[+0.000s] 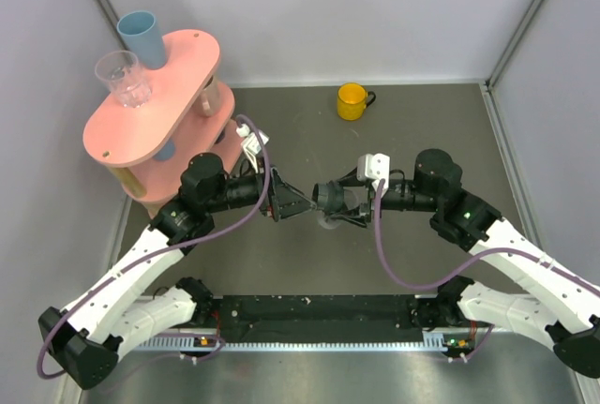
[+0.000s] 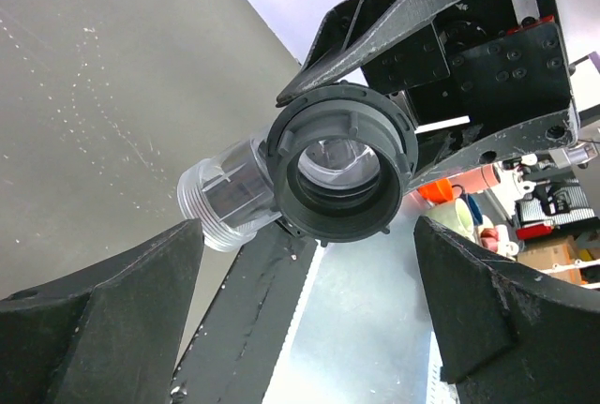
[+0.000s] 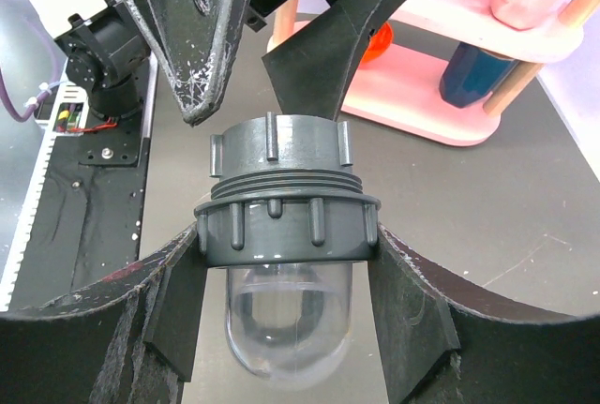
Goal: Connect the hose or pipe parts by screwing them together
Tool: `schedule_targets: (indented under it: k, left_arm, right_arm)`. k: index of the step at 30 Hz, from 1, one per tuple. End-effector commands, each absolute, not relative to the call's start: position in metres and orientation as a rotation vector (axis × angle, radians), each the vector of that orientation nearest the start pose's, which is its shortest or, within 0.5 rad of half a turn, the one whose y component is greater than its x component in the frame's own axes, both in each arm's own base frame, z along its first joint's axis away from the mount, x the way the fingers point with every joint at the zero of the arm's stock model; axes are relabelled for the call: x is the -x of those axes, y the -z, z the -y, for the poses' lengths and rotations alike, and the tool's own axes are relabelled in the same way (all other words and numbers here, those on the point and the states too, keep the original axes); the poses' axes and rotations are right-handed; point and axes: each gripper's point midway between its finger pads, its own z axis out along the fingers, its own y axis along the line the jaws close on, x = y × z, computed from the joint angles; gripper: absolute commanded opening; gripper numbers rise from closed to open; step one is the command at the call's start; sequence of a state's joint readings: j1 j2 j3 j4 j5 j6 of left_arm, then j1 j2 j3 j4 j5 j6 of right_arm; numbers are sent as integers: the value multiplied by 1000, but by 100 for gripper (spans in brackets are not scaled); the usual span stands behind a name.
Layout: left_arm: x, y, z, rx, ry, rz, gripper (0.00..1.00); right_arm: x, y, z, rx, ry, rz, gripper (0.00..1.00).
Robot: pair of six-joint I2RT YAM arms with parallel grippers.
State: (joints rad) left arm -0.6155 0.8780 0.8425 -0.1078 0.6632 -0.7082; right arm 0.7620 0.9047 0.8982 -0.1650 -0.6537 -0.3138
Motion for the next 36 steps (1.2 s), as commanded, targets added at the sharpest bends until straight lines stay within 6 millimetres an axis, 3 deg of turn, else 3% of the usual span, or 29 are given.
schedule_targets:
  k: [1, 7, 11, 14, 24, 36]
  left_arm:
    - [-160, -337, 275, -484, 1544, -1801, 99]
    - [-164, -338, 275, -420, 1557, -1809, 99]
    - [-159, -355, 281, -478, 1640, -1692, 97]
    - [-156, -354, 285, -537, 1658, -1670, 94]
    - [-164, -326, 294, -614, 1620, -1735, 90]
    - [-159, -318, 298, -671, 1652, -1726, 73]
  right_arm:
    - [-154, -328, -287, 1300, -891, -1120, 0]
    - [-153, -329, -287, 1300, -896, -1116, 0]
    - [-153, -327, -287, 1303, -901, -1120, 0]
    - [-152, -329, -288, 1302, -913, -1119, 0]
    - [-152, -332, -291, 1293, -935, -1129, 0]
    - [-155, -329, -295, 1290, -958, -1157, 0]
